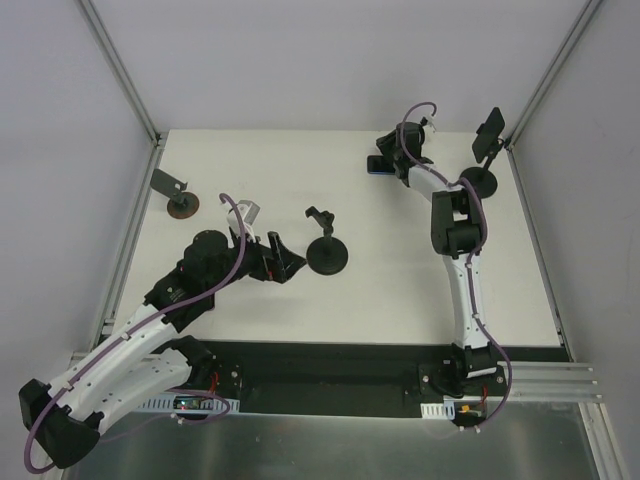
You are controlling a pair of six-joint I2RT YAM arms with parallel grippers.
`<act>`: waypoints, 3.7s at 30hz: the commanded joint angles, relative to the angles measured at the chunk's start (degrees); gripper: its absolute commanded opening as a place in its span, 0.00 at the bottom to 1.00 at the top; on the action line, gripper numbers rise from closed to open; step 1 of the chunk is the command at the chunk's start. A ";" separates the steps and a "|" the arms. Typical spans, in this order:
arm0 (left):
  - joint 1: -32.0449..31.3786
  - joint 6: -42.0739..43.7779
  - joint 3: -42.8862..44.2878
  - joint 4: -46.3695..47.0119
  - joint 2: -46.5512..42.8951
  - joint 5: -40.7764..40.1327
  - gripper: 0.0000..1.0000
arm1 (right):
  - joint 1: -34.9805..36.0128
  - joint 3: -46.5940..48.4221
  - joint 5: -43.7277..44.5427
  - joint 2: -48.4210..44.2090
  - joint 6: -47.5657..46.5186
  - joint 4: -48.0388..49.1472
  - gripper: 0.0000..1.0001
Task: Place the phone on the phone stand
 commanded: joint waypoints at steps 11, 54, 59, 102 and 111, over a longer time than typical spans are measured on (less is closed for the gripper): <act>0.21 -0.06 2.05 -4.25 -2.68 1.09 0.96 | 2.10 18.41 6.77 7.02 4.03 -21.90 0.42; 0.21 -8.06 1.26 -6.80 -8.75 4.17 0.94 | -3.35 10.90 -1.66 -9.78 -46.60 -60.74 0.96; 0.21 -8.94 1.17 -6.89 -9.02 3.38 0.95 | -3.35 15.42 -2.38 -4.77 -46.25 -62.42 0.96; 0.12 -17.72 -7.43 -11.55 -22.54 12.61 0.88 | -0.63 -31.80 -14.21 -34.78 -38.61 -50.86 0.14; -3.64 -23.35 -18.68 0.29 -24.41 15.08 0.88 | 0.86 -61.99 -23.55 -58.43 -28.43 -27.39 0.01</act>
